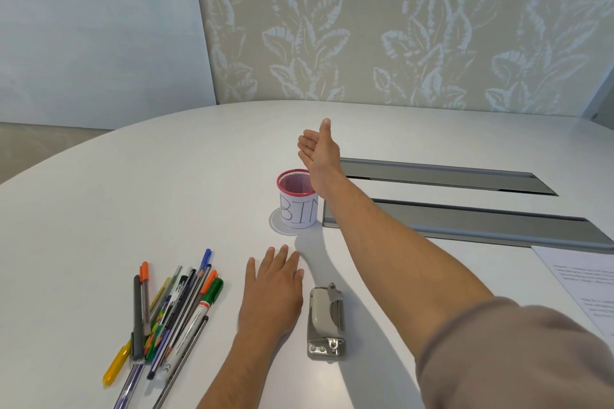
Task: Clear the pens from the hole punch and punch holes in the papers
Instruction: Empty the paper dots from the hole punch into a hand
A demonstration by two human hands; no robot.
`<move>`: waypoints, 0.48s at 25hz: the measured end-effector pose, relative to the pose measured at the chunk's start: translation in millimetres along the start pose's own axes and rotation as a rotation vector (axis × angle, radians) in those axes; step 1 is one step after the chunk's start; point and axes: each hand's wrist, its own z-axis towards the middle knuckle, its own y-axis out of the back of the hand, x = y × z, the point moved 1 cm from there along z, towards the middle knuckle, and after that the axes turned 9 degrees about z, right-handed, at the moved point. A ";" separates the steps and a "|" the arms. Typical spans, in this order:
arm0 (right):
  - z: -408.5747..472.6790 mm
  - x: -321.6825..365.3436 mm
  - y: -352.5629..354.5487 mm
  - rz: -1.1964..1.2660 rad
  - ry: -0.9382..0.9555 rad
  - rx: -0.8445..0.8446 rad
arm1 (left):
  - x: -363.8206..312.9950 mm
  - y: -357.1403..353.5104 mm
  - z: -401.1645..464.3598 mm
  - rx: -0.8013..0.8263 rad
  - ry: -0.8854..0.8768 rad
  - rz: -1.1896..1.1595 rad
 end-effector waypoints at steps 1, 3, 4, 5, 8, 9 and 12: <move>0.5 -1.1 -3.4 -0.118 0.013 0.048 | 0.0 -0.3 0.1 0.000 -0.004 0.001; -0.7 -2.1 -6.6 -0.298 0.041 0.123 | 0.7 0.2 -0.7 -0.001 -0.009 -0.006; -1.5 -2.0 -6.7 -0.329 0.051 0.149 | 0.9 -0.1 -0.5 -0.008 -0.011 -0.008; -1.2 -2.6 -5.7 -0.340 0.061 0.174 | 0.9 -0.3 -1.1 -0.012 -0.011 -0.007; -2.1 -3.6 -1.2 -0.352 0.091 0.194 | 1.0 0.3 -0.5 -0.018 -0.005 -0.007; -0.7 -3.4 0.0 -0.327 0.103 0.199 | 0.5 0.3 -0.7 -0.016 -0.002 -0.005; -0.5 -7.9 3.3 -0.199 0.138 0.195 | 0.9 1.2 0.1 -0.025 0.001 0.002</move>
